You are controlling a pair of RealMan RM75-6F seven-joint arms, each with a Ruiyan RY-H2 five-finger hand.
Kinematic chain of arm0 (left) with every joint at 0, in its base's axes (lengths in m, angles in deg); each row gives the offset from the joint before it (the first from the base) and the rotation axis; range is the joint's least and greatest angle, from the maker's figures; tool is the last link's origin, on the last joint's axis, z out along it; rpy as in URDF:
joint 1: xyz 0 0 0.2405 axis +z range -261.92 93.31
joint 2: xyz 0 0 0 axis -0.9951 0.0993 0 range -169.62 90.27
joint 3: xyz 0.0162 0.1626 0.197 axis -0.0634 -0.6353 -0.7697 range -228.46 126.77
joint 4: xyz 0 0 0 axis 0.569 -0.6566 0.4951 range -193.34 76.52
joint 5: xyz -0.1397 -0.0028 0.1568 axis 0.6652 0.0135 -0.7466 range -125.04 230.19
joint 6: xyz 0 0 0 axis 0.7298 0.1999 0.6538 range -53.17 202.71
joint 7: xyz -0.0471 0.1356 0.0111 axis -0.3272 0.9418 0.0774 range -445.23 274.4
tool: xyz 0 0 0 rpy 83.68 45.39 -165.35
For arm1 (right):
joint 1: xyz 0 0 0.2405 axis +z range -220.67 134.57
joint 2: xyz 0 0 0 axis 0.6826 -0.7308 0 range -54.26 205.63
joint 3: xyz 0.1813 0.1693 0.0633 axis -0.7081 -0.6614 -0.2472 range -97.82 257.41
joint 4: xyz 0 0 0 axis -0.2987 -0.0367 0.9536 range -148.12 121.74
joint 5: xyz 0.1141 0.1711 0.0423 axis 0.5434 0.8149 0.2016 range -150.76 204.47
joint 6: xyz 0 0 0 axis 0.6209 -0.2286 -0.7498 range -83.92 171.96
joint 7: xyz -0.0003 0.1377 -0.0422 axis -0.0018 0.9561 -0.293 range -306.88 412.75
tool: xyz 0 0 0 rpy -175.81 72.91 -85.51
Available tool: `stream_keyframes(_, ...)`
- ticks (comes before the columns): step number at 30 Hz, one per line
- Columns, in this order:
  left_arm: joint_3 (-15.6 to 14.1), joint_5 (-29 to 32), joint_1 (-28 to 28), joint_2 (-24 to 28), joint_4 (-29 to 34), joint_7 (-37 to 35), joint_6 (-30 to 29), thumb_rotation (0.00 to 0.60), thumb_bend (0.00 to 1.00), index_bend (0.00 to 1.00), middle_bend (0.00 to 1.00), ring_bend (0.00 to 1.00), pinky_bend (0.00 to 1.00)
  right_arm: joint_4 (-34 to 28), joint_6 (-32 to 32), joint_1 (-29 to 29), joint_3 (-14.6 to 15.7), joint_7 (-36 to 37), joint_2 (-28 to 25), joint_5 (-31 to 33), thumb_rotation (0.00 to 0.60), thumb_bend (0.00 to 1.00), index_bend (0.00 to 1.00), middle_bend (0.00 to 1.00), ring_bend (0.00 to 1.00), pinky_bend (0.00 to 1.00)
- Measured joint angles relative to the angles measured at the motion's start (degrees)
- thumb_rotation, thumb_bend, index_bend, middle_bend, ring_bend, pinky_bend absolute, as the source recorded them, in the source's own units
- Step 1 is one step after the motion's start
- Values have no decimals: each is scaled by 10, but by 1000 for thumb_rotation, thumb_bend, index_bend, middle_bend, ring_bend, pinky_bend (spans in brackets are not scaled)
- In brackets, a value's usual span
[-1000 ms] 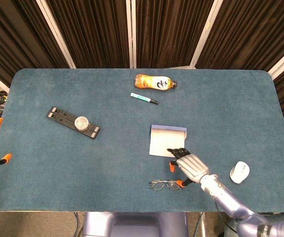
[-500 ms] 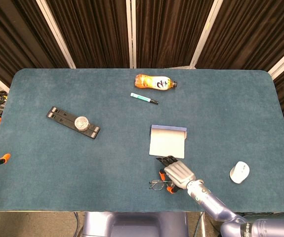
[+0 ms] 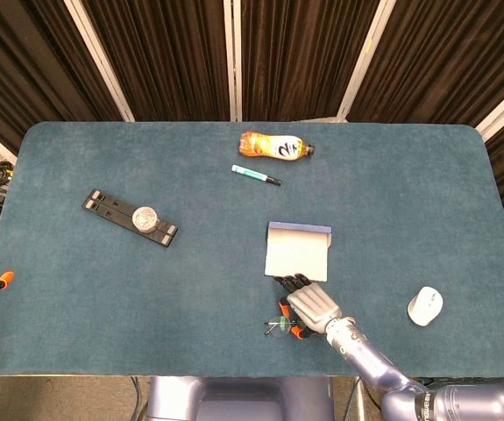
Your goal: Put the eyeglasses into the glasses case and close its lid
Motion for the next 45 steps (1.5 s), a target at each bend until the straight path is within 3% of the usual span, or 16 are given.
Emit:
stream_keyframes(17, -1, -1, 1, -1, 0, 4, 4, 600, 0, 0, 0, 0, 0, 7, -9, 3, 10, 6, 4, -5, 600, 232, 529, 0, 0, 0)
stream_keyframes(45, 1, 1, 1, -1, 1, 5, 6, 600, 0, 0, 0, 0, 0, 10, -14, 7, 20, 11, 0, -4, 600, 365, 631, 0, 0, 0)
